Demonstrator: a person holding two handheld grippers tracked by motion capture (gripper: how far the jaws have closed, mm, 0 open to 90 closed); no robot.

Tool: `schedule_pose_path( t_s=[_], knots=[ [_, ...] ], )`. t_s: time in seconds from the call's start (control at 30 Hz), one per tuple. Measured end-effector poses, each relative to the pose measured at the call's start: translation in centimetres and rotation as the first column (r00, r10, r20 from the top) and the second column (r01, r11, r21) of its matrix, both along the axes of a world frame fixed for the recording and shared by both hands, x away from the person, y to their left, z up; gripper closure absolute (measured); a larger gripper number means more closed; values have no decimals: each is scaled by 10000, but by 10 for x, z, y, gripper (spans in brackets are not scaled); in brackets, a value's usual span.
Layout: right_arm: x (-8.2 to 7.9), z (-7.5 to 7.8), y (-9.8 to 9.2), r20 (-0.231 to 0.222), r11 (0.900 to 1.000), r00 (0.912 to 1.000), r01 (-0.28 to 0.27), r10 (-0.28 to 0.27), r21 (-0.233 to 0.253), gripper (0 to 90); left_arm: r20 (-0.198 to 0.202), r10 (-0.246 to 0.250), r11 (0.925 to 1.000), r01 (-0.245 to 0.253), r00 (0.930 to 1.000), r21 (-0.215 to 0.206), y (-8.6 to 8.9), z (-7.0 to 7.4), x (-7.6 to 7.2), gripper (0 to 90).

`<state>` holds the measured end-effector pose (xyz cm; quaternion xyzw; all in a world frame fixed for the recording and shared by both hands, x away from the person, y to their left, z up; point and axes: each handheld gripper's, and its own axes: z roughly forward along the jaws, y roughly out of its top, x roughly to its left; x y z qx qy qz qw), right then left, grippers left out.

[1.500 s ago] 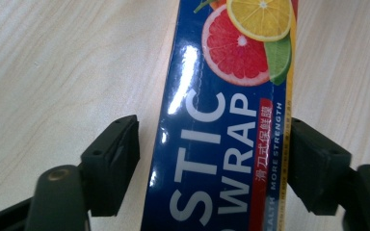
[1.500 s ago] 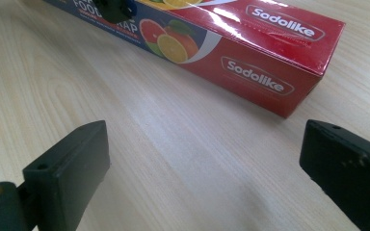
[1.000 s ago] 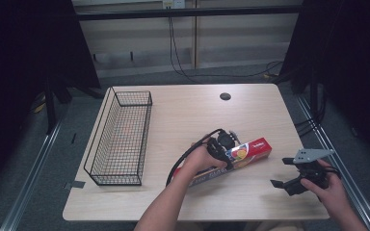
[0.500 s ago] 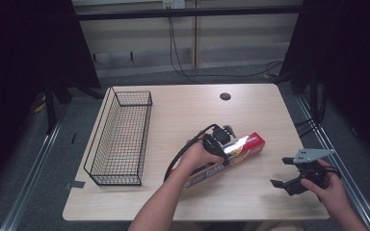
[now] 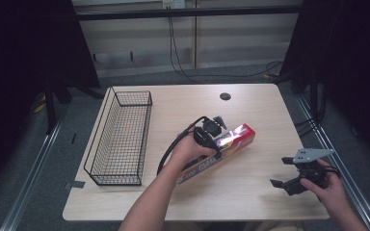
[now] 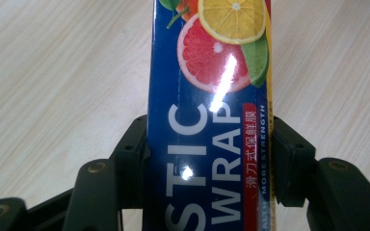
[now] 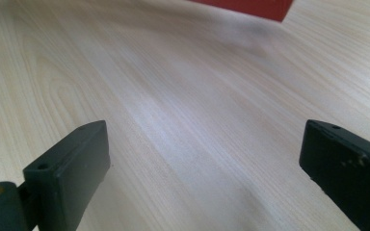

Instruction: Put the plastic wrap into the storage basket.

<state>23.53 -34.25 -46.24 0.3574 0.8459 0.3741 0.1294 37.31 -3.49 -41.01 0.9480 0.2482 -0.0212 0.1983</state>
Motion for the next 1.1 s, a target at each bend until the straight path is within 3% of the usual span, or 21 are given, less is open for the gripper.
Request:
schedule_pose_path(
  t_s=[0.23, 0.73, 1.0, 1.1],
  knots=[
    [0, 0, 1, 21, 10000, 10000, 8, -9, 15, 35, -4, 446, 9989, -446, 9990, -118, 13, 11, 4, 435],
    [0, 0, 0, -1, 10000, 10000, 18, -18, -59, 35, 86, 1235, 9923, -1235, 9923, 36, 38, 31, 11, 435],
    [0, 0, 1, -15, 10000, 10000, 20, -20, -17, 35, 119, 1702, 9854, -1702, 9853, 11, 53, 40, 13, 435],
    [1, 0, 1, -20, 10000, 10000, 31, -31, -10, 35, 125, 2032, 9791, -2031, 9791, -111, 59, 42, 14, 434]
  ],
)
